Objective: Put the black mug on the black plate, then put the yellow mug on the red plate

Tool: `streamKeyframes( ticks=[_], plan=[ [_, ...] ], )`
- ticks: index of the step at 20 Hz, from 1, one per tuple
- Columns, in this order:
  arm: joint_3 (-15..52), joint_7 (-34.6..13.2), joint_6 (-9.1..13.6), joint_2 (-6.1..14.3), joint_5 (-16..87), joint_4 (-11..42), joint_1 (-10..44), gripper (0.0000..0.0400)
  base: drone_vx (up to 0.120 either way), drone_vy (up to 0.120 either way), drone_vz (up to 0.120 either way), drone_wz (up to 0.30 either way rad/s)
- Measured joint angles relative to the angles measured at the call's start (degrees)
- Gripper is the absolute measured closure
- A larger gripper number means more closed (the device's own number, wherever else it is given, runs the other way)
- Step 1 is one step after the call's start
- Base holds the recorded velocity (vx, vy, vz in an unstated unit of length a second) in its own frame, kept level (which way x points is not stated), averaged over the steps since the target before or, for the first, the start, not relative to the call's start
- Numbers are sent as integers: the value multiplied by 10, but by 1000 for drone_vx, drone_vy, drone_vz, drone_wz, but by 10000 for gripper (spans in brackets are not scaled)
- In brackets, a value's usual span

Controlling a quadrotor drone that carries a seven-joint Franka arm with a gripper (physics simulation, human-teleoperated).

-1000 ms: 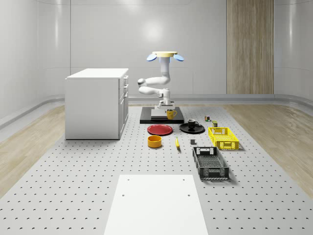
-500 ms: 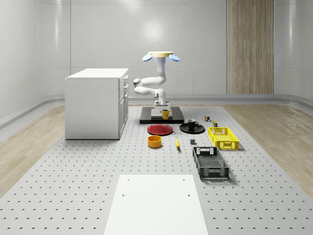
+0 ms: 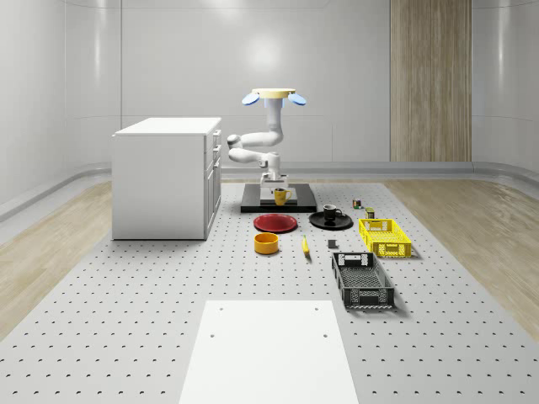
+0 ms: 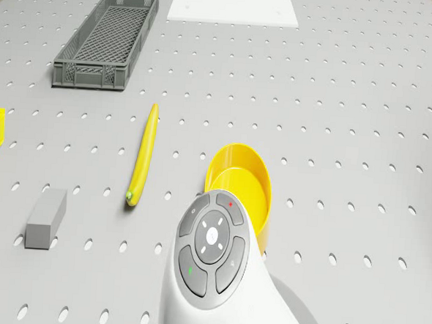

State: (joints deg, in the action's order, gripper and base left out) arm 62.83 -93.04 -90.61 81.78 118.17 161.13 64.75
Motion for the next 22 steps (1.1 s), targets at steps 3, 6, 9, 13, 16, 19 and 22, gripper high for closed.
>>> streamKeyframes(
  ticks=[3, 6, 9, 13, 16, 19, 22],
  plan=[
    [2, 22, -7, 7, -4, -2, -20, 290, 0, 0, 0, 0],
    [-2, 39, -15, 12, -2, -6, -33, 290, 0, 0, 0, 0],
    [-17, 48, -26, 14, 11, -16, -37, 290, 0, 0, 0, 0],
    [-42, 55, -42, 15, 34, -31, -35, 290, 0, 0, 0, 0],
    [-61, 58, -53, 13, 52, -43, -32, 290, 0, 0, 0, 0],
    [-81, 60, -65, 9, 70, -57, -27, 290, 0, 0, 0, 0],
    [-101, 62, -75, 4, 89, -72, -22, 290, 0, 0, 0, 0]
  ],
)
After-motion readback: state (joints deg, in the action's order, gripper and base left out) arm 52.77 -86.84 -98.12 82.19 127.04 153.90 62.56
